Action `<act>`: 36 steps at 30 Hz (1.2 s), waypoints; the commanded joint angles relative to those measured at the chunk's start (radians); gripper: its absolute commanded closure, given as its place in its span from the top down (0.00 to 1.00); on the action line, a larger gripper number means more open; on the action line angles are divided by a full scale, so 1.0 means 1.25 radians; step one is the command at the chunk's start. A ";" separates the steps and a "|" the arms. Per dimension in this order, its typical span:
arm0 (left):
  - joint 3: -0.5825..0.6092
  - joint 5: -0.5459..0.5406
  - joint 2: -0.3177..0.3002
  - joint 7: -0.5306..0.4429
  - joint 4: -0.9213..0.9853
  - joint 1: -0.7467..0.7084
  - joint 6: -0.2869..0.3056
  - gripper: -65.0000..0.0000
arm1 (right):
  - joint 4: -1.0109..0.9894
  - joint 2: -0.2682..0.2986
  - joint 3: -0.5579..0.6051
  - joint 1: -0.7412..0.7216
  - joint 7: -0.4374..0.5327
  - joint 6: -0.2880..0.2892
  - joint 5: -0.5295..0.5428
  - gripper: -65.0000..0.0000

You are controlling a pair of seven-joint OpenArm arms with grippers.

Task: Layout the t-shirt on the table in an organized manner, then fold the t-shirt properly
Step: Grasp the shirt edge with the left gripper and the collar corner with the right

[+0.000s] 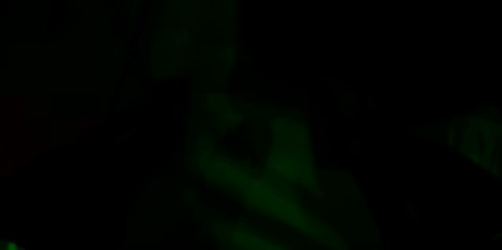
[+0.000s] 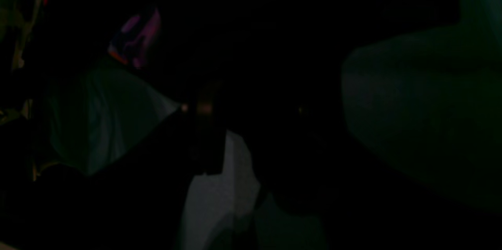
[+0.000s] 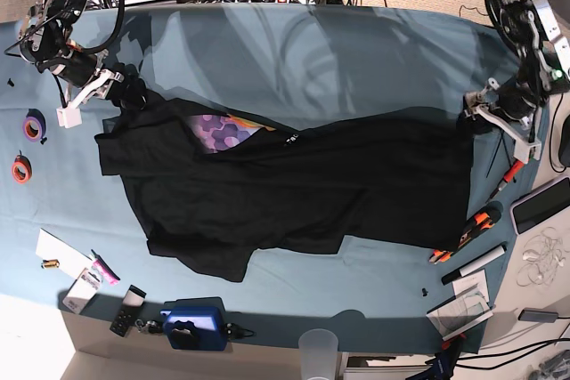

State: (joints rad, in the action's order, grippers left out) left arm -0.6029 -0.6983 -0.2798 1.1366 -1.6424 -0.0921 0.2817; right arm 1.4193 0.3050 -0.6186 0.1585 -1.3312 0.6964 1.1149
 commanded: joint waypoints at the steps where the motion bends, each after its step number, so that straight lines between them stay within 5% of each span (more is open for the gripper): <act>1: -0.002 -0.041 -0.011 -0.012 -0.014 0.013 0.013 0.72 | 0.010 0.016 -0.002 -0.005 0.003 0.001 0.014 0.36; 6: -0.004 -0.085 0.000 -0.024 -0.014 0.025 0.029 0.70 | 0.010 0.016 -0.002 -0.005 0.002 0.001 0.013 0.36; 17: -0.002 -0.025 0.023 -0.073 -0.012 0.023 0.005 0.63 | 0.010 0.016 -0.002 -0.005 0.003 0.001 0.014 0.36; 22: -0.001 -0.022 0.027 -0.078 0.025 0.023 0.005 0.49 | 0.010 0.016 -0.002 -0.008 0.007 0.001 0.014 0.36; 26: -0.001 -0.038 0.027 -0.108 0.088 0.026 0.006 0.47 | 0.010 0.016 -0.002 -0.008 0.018 0.001 0.015 0.36; 31: -0.001 -0.110 0.027 -0.066 0.119 0.048 0.054 0.47 | 0.010 0.016 -0.002 -0.009 0.022 0.001 0.017 0.36; 36: -0.001 -0.099 0.027 -0.053 0.119 0.058 0.038 0.38 | 0.010 0.016 -0.002 -0.010 0.064 0.001 0.016 0.19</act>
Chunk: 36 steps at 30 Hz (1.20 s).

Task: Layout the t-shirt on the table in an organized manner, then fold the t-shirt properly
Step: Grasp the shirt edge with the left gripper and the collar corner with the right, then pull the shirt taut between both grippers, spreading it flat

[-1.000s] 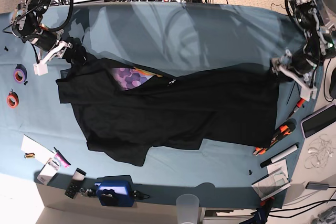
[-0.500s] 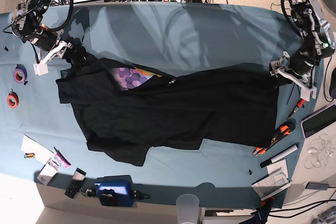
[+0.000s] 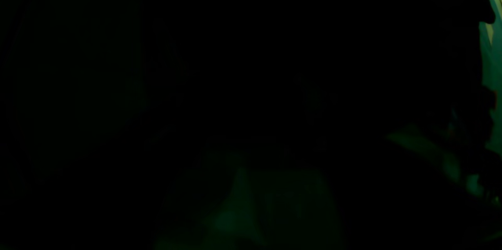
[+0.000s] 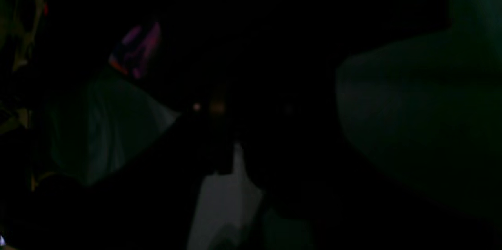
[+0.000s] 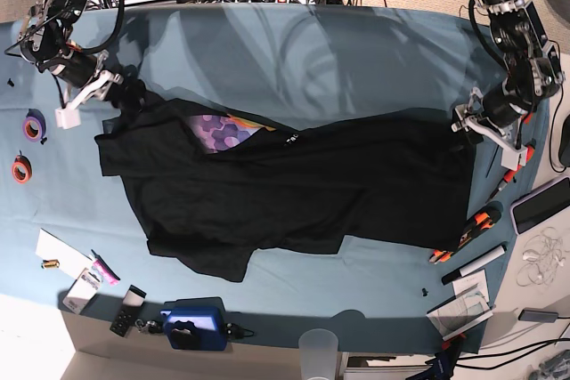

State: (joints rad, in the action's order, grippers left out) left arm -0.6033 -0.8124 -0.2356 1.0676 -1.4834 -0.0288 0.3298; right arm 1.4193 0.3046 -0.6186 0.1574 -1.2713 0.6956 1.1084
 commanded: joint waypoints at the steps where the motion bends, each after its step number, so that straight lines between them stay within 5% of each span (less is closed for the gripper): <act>1: -0.001 -0.008 -0.009 0.010 -0.009 0.007 0.000 0.31 | 0.010 0.016 -0.002 -0.009 0.016 0.002 0.021 0.14; 4: -0.001 -0.009 -0.009 0.027 -0.009 0.008 0.001 0.03 | 0.010 0.016 -0.002 -0.013 0.013 0.002 0.009 0.00; 5: -0.001 -0.009 -0.009 0.027 -0.009 0.008 0.001 0.00 | 0.010 0.016 -0.004 -0.015 0.014 0.002 -0.001 0.00; 19: -0.002 -0.012 -0.063 0.027 -0.009 0.022 0.009 0.00 | 0.011 0.111 -0.125 -0.070 -0.050 0.002 -0.026 0.00; 26: -0.002 -0.024 -0.064 0.033 -0.009 0.037 0.028 0.00 | 0.011 0.113 -0.126 -0.070 -0.040 0.002 -0.026 0.00; 30: -0.002 -0.024 -0.064 0.063 -0.009 0.036 0.028 0.00 | 0.011 0.137 -0.152 -0.070 0.040 0.002 -0.112 0.00; 36: -0.002 -0.048 -0.064 0.098 -0.009 0.036 0.028 0.00 | 0.011 0.153 -0.195 -0.070 0.014 0.002 -0.154 0.00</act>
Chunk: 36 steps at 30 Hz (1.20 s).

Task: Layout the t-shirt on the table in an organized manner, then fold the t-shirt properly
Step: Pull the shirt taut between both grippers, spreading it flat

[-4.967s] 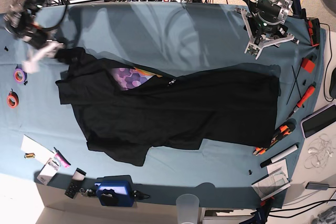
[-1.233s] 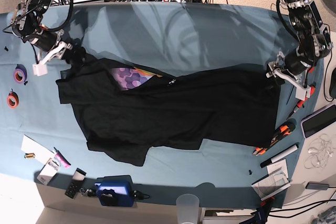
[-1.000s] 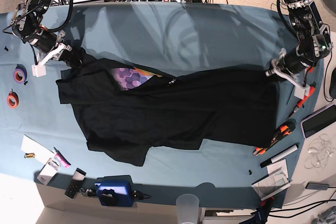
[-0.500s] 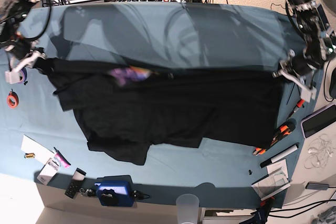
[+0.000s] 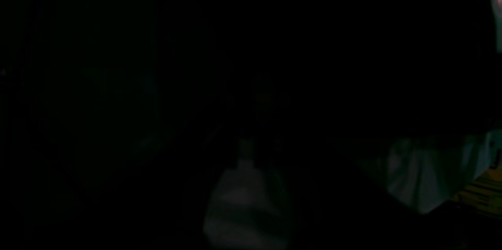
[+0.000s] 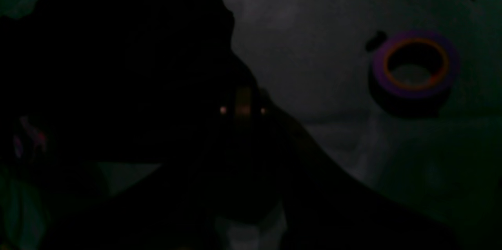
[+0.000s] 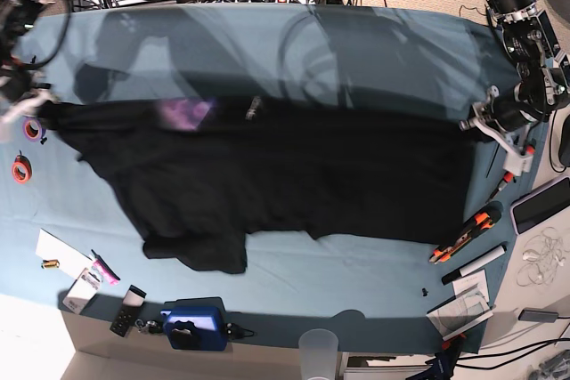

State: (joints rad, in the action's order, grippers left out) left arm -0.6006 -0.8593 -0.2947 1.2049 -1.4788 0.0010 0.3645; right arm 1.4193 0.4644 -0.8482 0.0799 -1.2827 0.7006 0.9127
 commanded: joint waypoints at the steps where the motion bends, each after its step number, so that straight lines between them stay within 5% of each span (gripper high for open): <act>1: -0.004 -0.020 -0.017 0.001 -0.013 0.012 0.000 0.00 | 0.011 0.025 -0.012 -0.008 0.005 -0.002 0.005 0.00; 7: -0.004 -0.052 -0.017 0.048 -0.015 -0.009 0.018 0.00 | 0.011 0.019 -0.012 0.005 -0.086 -0.002 0.083 0.00; 16: -0.052 -0.071 -0.017 0.056 -0.070 -0.113 0.019 0.00 | 0.011 -0.017 -0.013 0.093 -0.078 -0.002 0.090 0.00; 24: -0.137 -0.092 -0.017 0.078 -0.099 -0.150 0.063 0.00 | 0.011 -0.017 -0.014 0.167 -0.081 -0.002 0.138 0.00; 36: -0.161 -0.091 -0.018 0.093 -0.099 -0.172 0.066 0.00 | 0.012 -0.017 -0.084 0.220 -0.091 -0.002 0.177 0.00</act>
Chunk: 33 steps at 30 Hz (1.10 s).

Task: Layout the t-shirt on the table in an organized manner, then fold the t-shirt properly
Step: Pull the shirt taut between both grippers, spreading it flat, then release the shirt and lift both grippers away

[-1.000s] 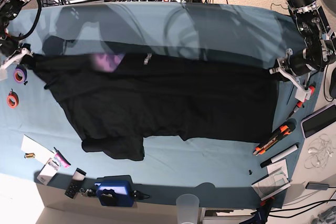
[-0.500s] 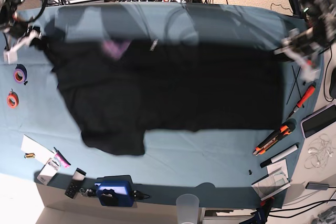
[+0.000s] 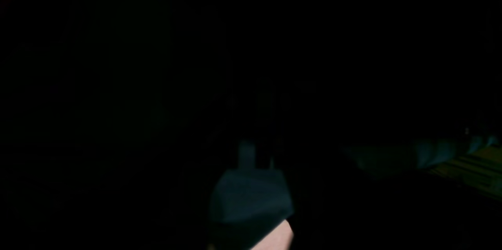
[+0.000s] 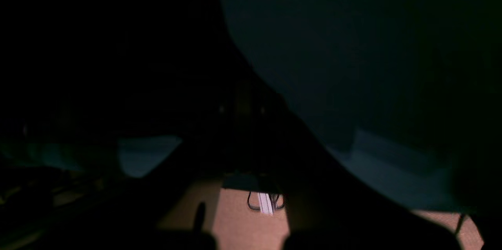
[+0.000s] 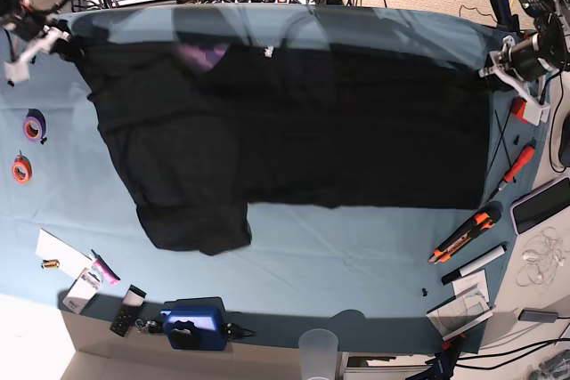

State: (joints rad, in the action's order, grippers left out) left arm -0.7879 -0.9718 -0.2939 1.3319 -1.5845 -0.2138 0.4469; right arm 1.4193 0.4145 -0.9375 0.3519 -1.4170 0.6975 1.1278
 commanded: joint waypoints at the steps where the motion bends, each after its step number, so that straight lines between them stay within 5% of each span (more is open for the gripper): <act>1: -0.016 -0.001 -0.018 -0.010 -0.014 -0.005 -0.001 0.00 | 0.012 0.023 -0.024 0.002 0.017 0.000 0.004 0.00; 9: -0.023 -0.002 -0.018 0.000 -0.014 -0.009 0.020 0.00 | 0.012 0.023 -0.018 0.002 0.017 0.000 0.004 0.00; 12: -0.023 -0.002 -0.018 0.015 -0.014 -0.009 0.018 0.08 | 0.012 0.023 -0.018 0.002 0.017 0.000 0.004 0.00; 18: -0.023 -0.001 -0.018 0.022 -0.014 -0.015 0.018 0.00 | 0.012 0.022 -0.045 0.012 0.017 0.000 0.008 0.00; 28: -0.023 -0.002 -0.018 0.005 -0.014 -0.042 0.019 0.00 | 0.012 0.021 -0.092 0.027 0.017 0.000 0.052 0.00; 31: -0.023 -0.001 -0.018 0.020 -0.014 -0.042 0.019 0.23 | 0.012 0.021 -0.092 0.027 0.017 0.000 0.052 0.02; 33: -0.023 -0.002 -0.018 0.031 -0.014 -0.042 0.018 0.37 | 0.012 0.021 -0.092 0.027 0.017 0.000 0.053 0.19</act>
State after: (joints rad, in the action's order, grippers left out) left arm -0.8085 -0.9741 -0.3027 1.3563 -1.5967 -0.2584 0.4808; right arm 1.4193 0.4110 -1.0405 0.3824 -1.4147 0.6971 1.1767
